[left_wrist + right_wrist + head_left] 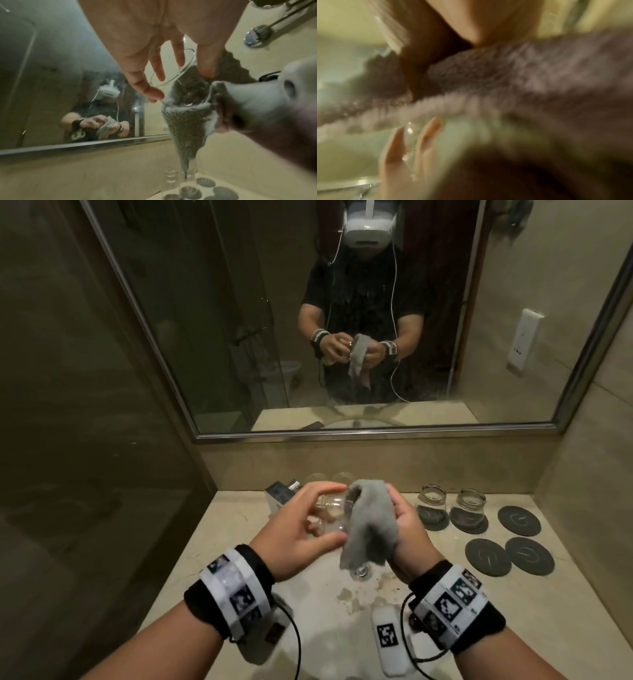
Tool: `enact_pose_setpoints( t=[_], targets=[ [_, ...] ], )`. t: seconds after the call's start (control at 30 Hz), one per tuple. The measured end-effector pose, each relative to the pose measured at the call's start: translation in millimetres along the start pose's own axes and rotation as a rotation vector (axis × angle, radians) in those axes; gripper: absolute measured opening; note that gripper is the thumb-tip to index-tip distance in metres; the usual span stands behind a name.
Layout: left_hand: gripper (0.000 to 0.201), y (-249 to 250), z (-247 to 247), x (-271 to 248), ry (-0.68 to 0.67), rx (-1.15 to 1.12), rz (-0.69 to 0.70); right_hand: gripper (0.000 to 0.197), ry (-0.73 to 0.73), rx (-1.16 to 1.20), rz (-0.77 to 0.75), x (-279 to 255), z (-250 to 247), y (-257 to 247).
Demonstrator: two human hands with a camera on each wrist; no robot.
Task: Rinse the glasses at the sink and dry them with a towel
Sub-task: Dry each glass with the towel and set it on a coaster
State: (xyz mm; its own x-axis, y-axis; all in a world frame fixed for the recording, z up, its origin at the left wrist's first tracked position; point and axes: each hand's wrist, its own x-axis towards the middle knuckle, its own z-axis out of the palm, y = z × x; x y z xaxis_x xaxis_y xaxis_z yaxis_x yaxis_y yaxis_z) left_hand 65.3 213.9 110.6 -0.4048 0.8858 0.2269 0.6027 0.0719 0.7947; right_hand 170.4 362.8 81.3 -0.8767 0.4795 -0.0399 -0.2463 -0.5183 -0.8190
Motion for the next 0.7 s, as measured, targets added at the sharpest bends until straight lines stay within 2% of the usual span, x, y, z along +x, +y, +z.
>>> enact_pose_setpoints(
  t=[0.07, 0.1, 0.13, 0.23, 0.27, 0.3, 0.33, 0.37, 0.4, 0.43, 0.47, 0.5, 0.53, 0.63, 0.7],
  targets=[
    [0.058, -4.9, 1.9, -1.5, -0.010, 0.217, 0.199, 0.025, -0.048, 0.078, 0.241, 0.9, -3.0, 1.1],
    [0.061, -5.2, 2.7, -2.0, -0.016, 0.225, 0.199, 0.031, -0.063, 0.088, 0.293, 1.7, -5.0, 1.5],
    [0.064, -6.2, 3.1, -2.0, -0.014, 0.181, 0.140, 0.033, -0.054, 0.093, 0.291, 2.0, -5.5, 2.4],
    [0.070, -2.1, 2.1, -0.9, 0.000, -0.183, -0.169, 0.015, -0.014, -0.032, 0.009, -1.4, -5.1, 2.8],
    [0.067, -2.1, 1.5, 0.5, 0.008, -0.297, -0.246, 0.016, -0.021, -0.098, -0.052, -3.0, -4.0, 1.0],
    [0.059, -0.5, 1.4, 1.1, 0.005, -0.332, -0.264, 0.021, -0.037, -0.145, -0.073, -3.3, -4.0, 1.0],
    [0.051, 3.5, 1.7, 0.3, 0.008, -0.272, -0.226, 0.020, -0.032, -0.131, -0.024, -0.1, -5.8, 3.9],
    [0.050, 4.2, 2.1, -0.8, 0.013, -0.131, -0.129, 0.016, -0.013, -0.113, 0.040, 1.8, -4.8, 4.3],
    [0.054, 1.7, 3.5, -1.0, 0.004, 0.033, -0.016, 0.023, -0.011, -0.064, 0.144, 2.8, -4.4, 5.0],
    [0.058, -1.5, 5.1, -2.0, -0.016, 0.178, 0.091, 0.042, -0.015, 0.002, 0.273, 2.2, -6.2, 7.8],
    [0.062, -3.7, 6.1, -2.7, -0.031, 0.233, 0.138, 0.055, -0.010, 0.052, 0.343, 0.8, -6.2, 9.9],
    [0.064, -3.6, 6.5, -2.8, -0.042, 0.210, 0.102, 0.058, -0.011, 0.082, 0.355, 0.6, -6.9, 11.0],
    [0.064, -3.2, 6.4, -3.0, -0.030, 0.127, 0.017, 0.052, -0.008, 0.103, 0.319, 0.9, -7.4, 10.9],
    [0.051, -2.9, 4.6, 0.5, 0.000, -0.246, -0.227, 0.019, 0.043, -0.010, 0.050, -0.5, -5.1, 7.0],
    [0.047, 0.3, 3.1, 0.7, -0.005, -0.228, -0.228, 0.022, 0.018, 0.017, 0.028, -0.5, -5.0, 8.8]
  ],
)
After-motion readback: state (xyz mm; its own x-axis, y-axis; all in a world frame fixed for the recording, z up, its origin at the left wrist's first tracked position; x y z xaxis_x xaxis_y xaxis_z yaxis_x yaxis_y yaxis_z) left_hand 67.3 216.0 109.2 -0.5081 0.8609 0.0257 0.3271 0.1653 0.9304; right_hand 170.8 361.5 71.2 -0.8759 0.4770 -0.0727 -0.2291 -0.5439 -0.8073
